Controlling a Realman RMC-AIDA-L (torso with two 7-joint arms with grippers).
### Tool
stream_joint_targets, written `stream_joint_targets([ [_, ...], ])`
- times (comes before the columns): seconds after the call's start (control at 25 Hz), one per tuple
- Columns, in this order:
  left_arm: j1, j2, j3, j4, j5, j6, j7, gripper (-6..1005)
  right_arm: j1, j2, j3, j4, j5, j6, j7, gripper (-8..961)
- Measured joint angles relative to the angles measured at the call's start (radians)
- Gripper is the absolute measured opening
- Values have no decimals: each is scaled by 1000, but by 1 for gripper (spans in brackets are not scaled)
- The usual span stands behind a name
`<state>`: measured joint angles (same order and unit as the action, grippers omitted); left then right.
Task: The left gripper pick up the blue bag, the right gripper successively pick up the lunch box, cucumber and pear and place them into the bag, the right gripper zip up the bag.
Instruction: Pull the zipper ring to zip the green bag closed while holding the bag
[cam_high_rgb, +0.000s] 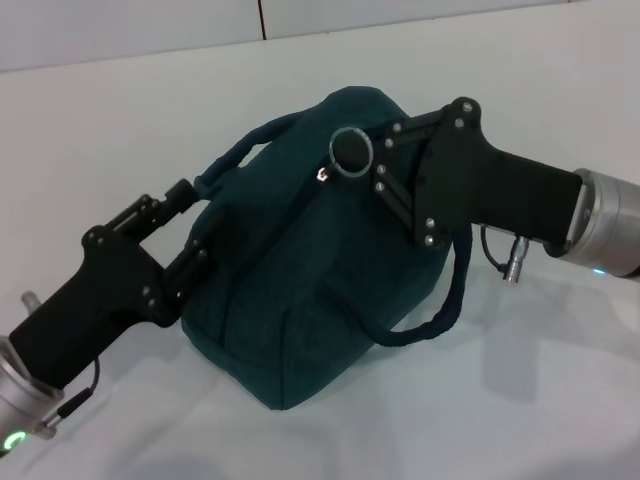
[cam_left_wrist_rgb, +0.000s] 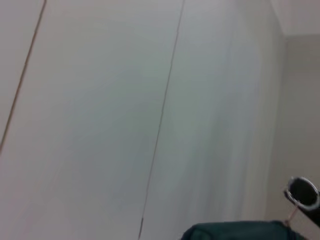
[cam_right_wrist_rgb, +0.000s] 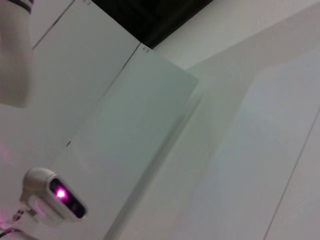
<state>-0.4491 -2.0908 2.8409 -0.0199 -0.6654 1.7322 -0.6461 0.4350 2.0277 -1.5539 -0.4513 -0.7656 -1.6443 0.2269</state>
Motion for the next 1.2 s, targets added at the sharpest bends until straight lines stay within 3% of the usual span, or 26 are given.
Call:
stream_joint_targets([
  [0.4, -5, -5, 0, 52, 24, -21, 152, 302, -2, 0, -58, 20, 81, 12, -11, 17],
  [0.8, -17, -6, 0, 104, 24, -89, 227, 83, -6, 0, -204, 92, 350, 38, -11, 17],
  [1.2, -20, -8, -9, 121, -1, -141, 220, 62, -27, 0, -216, 114, 432, 39, -12, 18],
])
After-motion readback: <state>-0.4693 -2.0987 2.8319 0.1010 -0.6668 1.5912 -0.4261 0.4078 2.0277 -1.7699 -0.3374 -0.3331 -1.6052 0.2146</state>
